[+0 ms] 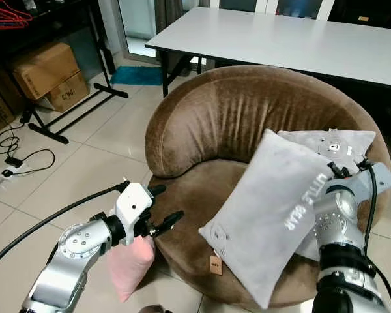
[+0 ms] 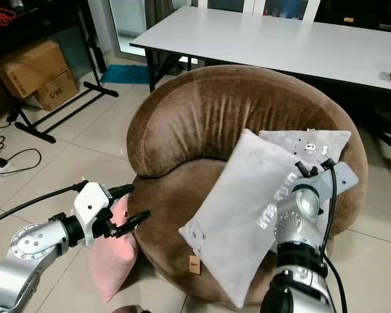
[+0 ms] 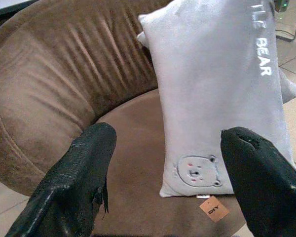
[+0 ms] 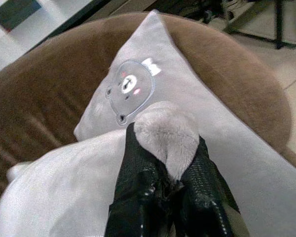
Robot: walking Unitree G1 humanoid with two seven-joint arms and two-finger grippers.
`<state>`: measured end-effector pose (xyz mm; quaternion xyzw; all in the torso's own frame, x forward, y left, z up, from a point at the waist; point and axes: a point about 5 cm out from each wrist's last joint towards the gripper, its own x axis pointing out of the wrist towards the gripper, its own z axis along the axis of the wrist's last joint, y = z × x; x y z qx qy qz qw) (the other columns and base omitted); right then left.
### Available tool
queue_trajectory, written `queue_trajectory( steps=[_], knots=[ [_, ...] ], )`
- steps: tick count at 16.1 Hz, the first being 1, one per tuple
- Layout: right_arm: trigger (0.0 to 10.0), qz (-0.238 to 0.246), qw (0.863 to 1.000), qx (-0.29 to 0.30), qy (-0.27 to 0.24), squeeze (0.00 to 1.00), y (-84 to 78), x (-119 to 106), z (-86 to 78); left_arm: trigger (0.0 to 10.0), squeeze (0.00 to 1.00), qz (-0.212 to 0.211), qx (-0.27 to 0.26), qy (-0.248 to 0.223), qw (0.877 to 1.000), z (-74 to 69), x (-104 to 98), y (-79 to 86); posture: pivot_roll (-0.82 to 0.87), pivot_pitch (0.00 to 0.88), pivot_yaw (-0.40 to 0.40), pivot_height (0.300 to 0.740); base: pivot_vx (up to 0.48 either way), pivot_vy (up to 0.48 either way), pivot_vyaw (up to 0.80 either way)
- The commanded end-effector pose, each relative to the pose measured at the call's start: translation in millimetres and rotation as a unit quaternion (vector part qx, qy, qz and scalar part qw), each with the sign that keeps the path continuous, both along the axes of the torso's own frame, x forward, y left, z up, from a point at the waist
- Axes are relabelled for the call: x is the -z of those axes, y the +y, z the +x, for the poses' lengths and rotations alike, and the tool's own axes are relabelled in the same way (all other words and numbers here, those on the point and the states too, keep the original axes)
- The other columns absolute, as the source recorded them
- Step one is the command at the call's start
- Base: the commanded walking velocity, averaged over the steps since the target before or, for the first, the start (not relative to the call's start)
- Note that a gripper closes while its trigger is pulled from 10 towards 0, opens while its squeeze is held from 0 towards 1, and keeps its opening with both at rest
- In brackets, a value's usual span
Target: Move the pillow to the sofa from floor
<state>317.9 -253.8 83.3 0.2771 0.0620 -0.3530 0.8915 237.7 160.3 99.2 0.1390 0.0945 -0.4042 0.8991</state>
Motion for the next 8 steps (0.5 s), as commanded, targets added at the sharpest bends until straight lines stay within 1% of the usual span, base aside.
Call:
queue_trajectory(
  steps=[1,2,3,5,7,8],
  knots=[
    [10.0,-0.013,0.999,-0.002,-0.033,0.01,-3.4,-14.0,7.1,10.0,0.00,0.002,0.004,0.001,1.000,0.6,0.1,1.2,0.05,0.000,0.027,0.740,0.000,0.000,0.00],
    [10.0,-0.015,0.998,-0.030,-0.046,1.00,0.8,-13.9,10.8,10.0,0.00,0.002,0.006,0.001,1.000,0.9,-0.2,0.6,0.05,0.000,0.025,0.740,0.000,0.000,0.00],
    [10.0,-0.013,0.997,-0.039,-0.057,1.00,3.1,-13.9,12.0,10.0,0.00,0.001,0.008,0.002,1.000,0.8,-0.3,0.0,0.05,0.000,0.023,0.740,0.000,0.000,0.00],
    [10.0,0.022,0.996,-0.022,-0.078,1.00,2.6,-10.7,9.3,10.0,0.00,-0.004,0.013,0.011,1.000,-0.6,1.1,-2.1,0.05,0.000,0.019,0.740,0.000,0.000,0.00],
    [10.0,0.002,0.997,-0.020,-0.081,1.00,0.8,-13.9,8.1,10.0,0.00,-0.006,0.012,0.011,1.000,-1.1,1.4,-2.8,0.05,0.000,0.020,0.740,0.000,0.000,0.00],
    [10.0,-0.010,0.998,-0.024,-0.058,1.00,1.1,-13.3,7.3,10.0,0.00,-0.008,0.008,0.007,1.000,-1.0,1.1,-2.6,0.04,0.000,0.019,0.740,0.000,0.000,0.00]
  ],
)
